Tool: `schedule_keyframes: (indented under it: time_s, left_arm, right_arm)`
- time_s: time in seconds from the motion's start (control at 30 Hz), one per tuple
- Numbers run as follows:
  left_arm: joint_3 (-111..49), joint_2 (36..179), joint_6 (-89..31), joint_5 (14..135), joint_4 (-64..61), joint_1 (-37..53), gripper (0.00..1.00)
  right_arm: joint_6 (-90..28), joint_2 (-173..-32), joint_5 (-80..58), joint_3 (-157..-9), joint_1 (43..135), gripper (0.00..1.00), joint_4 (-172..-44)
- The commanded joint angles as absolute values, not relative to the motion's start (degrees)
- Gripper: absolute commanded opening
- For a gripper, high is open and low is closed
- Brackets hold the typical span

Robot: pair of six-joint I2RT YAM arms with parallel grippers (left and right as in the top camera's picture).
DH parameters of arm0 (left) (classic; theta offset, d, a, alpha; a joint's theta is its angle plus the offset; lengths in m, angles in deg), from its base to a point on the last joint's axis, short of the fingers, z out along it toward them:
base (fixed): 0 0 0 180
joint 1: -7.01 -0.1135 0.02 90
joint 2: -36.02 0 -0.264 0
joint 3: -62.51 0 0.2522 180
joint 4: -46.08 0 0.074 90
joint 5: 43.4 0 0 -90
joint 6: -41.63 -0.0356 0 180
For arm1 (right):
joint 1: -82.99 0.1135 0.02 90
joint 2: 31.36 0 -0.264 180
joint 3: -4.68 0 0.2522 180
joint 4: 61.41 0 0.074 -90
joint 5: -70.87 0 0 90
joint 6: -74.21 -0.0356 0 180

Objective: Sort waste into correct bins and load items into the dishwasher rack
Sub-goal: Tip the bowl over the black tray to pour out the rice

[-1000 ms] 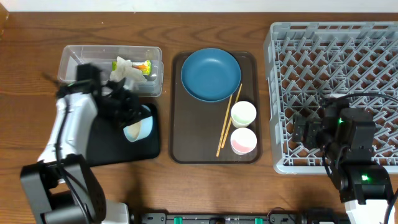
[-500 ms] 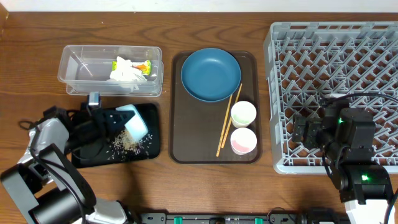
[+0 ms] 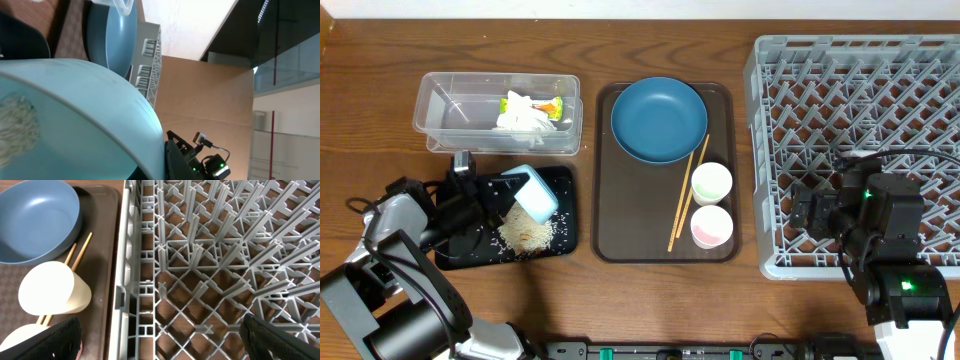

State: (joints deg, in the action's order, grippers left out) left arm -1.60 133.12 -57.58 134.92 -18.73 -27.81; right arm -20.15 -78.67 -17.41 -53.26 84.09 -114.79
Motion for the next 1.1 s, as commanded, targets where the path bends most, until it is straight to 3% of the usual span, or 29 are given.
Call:
schedule_keyframes:
  time_s: [0.0,0.13,0.27,0.47,0.53,0.67,0.77,1.07]
  left_arm:
    - [-1.4,133.4,-56.9,132.0,-15.7,-28.1,0.06]
    - [-1.4,133.4,-46.9,124.6,-13.1,-28.1,0.06]
    - [-1.5,133.4,-56.2,136.6,-13.5,-28.0,0.06]
    - [-1.5,133.4,-48.3,131.2,-9.6,-28.1,0.06]
    - [-1.6,133.3,-53.4,136.7,-10.2,-27.9,0.06]
    - [-1.7,133.3,-49.3,129.4,-8.4,-28.3,0.06]
    - [-1.8,133.1,-53.6,136.7,-9.1,-28.0,0.06]
    - [-2.3,128.9,-52.1,130.5,-9.2,-22.1,0.06]
  right_arm:
    - [-20.9,-78.5,-17.2,-54.4,84.9,0.99,-114.8]
    - [-20.9,-78.5,-17.2,-54.4,84.9,0.99,-114.8]
    - [-20.9,-78.5,-17.2,-54.4,84.9,0.99,-114.8]
    - [-20.9,-78.5,-17.2,-54.4,84.9,0.99,-114.8]
    - [-20.9,-78.5,-17.2,-54.4,84.9,0.99,-114.8]
    - [-20.9,-78.5,-17.2,-54.4,84.9,0.99,-114.8]
    - [-20.9,-78.5,-17.2,-54.4,84.9,0.99,-114.8]
    - [-20.9,-78.5,-17.2,-54.4,84.9,0.99,-114.8]
